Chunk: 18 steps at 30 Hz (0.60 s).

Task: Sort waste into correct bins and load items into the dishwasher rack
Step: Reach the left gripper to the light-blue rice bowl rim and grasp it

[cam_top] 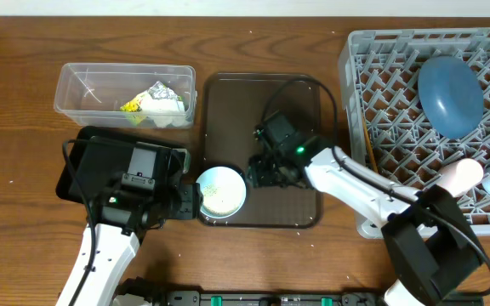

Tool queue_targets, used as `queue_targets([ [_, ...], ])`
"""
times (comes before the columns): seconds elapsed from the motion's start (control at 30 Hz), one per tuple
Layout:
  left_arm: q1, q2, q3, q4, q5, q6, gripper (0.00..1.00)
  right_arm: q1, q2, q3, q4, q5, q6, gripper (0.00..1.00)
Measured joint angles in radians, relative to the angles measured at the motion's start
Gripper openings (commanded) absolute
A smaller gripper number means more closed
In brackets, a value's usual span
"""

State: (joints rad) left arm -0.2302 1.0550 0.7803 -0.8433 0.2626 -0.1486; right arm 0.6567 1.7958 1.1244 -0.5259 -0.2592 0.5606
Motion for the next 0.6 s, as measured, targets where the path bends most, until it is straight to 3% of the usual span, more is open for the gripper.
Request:
queue_targets([
  [0.17, -0.021, 0.037, 0.000, 0.042, 0.067, 0.037, 0.59, -0.046, -0.026, 0.000, -0.043, -0.018, -0.050, 0.54],
  [0.33, -0.125, 0.111, 0.000, 0.091, 0.078, 0.073, 0.59, -0.134, -0.137, 0.000, -0.113, 0.014, -0.075, 0.60],
  [0.6, -0.371, 0.218, 0.000, 0.225, -0.047, 0.097, 0.59, -0.344, -0.397, 0.000, -0.179, 0.060, -0.083, 0.68],
])
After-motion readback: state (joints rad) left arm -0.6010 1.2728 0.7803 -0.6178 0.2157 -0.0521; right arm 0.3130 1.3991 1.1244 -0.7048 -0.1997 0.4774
